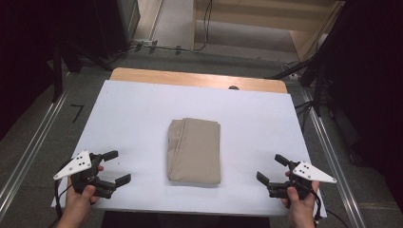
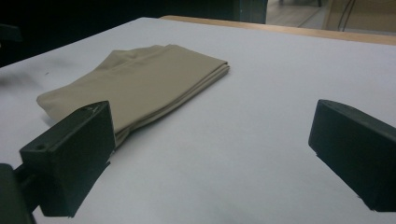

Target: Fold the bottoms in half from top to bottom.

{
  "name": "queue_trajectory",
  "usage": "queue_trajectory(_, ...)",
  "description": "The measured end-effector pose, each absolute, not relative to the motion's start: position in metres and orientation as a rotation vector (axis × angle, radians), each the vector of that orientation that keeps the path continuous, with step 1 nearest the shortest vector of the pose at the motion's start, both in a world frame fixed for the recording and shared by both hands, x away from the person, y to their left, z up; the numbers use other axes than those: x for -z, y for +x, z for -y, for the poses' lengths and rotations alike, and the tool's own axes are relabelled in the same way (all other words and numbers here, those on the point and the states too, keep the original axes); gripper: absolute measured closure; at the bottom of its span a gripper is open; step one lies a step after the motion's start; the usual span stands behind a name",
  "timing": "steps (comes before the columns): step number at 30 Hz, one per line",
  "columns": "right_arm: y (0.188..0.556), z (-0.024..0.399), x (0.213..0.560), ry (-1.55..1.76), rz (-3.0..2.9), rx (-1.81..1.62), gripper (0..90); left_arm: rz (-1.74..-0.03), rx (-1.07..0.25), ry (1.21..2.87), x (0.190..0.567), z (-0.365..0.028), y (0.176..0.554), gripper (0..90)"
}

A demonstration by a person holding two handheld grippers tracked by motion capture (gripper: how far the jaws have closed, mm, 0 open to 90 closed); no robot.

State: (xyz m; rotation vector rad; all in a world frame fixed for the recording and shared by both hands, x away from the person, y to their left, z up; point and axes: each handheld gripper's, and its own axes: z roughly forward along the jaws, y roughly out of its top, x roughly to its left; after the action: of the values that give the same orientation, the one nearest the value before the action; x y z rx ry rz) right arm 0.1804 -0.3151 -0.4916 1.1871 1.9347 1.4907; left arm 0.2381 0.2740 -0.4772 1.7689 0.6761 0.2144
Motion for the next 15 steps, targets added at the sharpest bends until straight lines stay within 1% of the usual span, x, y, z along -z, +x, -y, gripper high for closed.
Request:
queue_trajectory(8,0.172,0.35,0.501,1.265,-1.878,-1.453,0.0,-0.715,-0.252,1.755,0.482,-0.303,0.238,0.0)
queue_trajectory(15,0.166,0.371,0.508,1.294,-1.859,-1.427,0.0,-0.764,-0.279,1.725,0.486,-0.327,0.241,0.0)
